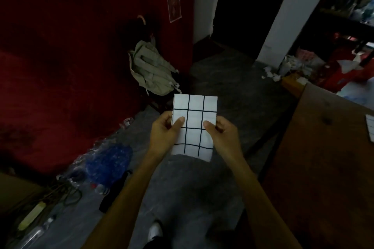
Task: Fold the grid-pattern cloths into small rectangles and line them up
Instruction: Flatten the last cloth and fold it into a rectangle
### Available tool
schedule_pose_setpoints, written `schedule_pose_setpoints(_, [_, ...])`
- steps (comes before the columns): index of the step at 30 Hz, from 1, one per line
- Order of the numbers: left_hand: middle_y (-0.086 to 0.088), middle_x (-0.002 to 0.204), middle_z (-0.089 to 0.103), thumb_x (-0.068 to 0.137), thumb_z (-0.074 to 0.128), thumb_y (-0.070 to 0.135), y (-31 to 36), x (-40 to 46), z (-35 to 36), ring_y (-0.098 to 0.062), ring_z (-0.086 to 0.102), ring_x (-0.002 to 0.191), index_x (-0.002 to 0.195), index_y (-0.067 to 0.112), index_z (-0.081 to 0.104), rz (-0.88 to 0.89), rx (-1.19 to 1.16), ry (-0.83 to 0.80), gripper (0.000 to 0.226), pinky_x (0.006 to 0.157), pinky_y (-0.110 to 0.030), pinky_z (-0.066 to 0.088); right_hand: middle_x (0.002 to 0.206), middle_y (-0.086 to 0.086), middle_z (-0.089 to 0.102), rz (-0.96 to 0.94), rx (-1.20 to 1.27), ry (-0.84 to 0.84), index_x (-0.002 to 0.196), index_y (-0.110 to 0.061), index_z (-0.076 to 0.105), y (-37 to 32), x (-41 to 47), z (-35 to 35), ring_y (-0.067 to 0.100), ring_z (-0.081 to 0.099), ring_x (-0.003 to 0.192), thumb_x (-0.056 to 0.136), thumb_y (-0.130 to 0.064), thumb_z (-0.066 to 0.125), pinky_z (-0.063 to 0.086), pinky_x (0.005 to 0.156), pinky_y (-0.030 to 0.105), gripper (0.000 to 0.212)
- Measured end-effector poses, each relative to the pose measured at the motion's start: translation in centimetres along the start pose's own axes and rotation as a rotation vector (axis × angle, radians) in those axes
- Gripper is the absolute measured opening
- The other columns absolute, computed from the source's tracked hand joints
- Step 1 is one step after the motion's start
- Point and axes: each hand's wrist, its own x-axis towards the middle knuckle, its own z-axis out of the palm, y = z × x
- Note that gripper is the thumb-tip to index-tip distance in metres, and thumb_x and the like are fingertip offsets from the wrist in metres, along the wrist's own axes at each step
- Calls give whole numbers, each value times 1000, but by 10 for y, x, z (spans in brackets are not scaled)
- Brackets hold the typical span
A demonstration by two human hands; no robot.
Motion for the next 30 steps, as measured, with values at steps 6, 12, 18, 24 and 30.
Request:
schedule_pose_setpoints(6, [0,73,61,88,63,8,13,89,-34,-1,59,65,103,14,62,50,24,-111,16,60,-16,50,90,-8,65,49,-15,118,101,-22,63,-35,59,41,-1,61,79,90,-26,62,43,62,16,12])
schedule_pose_setpoints(12, [9,95,67,85,65,5,3,155,-11,2,65,87,116,16,58,46,-4,-176,33,73,-14,53,93,-13,63,48,-9,211,108,-24,60,-28,117,46,-2,60,84,92,-26,60,45,66,16,17])
schedule_pose_setpoints(18, [11,99,66,86,64,2,-10,239,45,2,65,93,120,10,56,70,65,-265,35,76,-17,54,99,-13,63,-7,29,275,110,-28,57,-9,204,20,-4,61,88,92,-26,59,48,68,15,18])
schedule_pose_setpoints(24, [-2,113,64,86,65,5,7,334,122,-10,63,100,120,11,57,132,143,-227,35,83,-25,55,121,-10,56,-77,130,230,131,-22,48,-9,309,-30,0,57,105,86,-15,65,52,78,19,48])
schedule_pose_setpoints(30, [-1,117,60,88,62,7,31,417,192,-11,58,105,124,12,54,141,171,-312,37,82,-21,53,123,-10,52,-136,101,328,134,-19,45,-22,398,-79,-13,53,103,86,-11,65,50,78,10,52])
